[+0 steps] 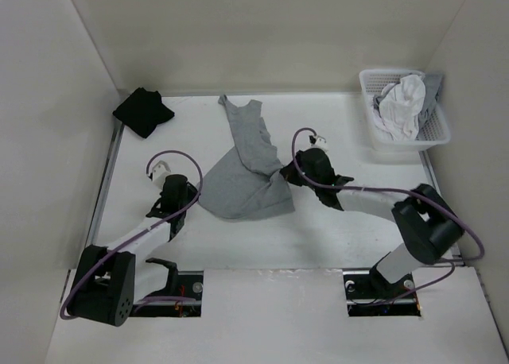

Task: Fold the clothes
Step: Flatten the tank top out

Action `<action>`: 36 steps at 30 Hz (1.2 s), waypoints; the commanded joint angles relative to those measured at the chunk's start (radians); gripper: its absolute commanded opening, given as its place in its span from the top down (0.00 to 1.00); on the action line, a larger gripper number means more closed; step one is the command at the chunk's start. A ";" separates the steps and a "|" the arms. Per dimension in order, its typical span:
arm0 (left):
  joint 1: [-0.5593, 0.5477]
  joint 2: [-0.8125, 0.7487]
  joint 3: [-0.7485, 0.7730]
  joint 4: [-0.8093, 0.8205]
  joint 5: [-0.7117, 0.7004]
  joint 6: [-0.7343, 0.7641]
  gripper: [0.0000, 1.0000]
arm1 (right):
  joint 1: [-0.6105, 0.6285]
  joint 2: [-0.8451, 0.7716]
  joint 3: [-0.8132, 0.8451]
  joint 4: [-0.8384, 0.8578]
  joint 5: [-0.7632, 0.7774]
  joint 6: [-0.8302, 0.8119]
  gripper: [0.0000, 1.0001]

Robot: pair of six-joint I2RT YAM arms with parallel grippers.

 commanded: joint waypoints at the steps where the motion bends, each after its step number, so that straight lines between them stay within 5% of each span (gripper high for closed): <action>1: 0.005 -0.005 0.010 0.093 0.061 -0.053 0.98 | 0.076 -0.288 0.007 -0.122 0.041 -0.095 0.99; 5: 0.041 -0.023 -0.031 0.104 0.070 -0.058 0.98 | 0.237 -0.504 -0.126 -0.305 0.114 -0.043 0.97; 9: 0.049 0.016 -0.028 0.138 0.089 -0.059 0.98 | 0.169 -0.504 -0.162 -0.290 0.116 -0.050 0.96; 14: 0.044 0.027 -0.019 0.150 0.084 -0.063 0.98 | 0.020 -0.247 -0.029 -0.157 0.029 -0.128 0.97; 18: 0.039 0.043 0.001 0.162 0.083 -0.069 0.98 | -0.084 0.057 0.250 -0.137 -0.029 -0.176 0.98; 23: 0.036 0.043 0.049 0.158 0.081 -0.079 0.98 | -0.162 0.194 0.458 -0.186 -0.069 -0.167 1.00; 32: 0.045 -0.100 0.056 0.104 0.078 -0.078 0.98 | 0.056 -0.333 0.052 -0.300 0.003 -0.170 1.00; 36: 0.053 -0.149 0.064 0.075 0.076 -0.072 0.98 | 0.117 -0.496 0.021 -0.388 0.031 -0.145 0.99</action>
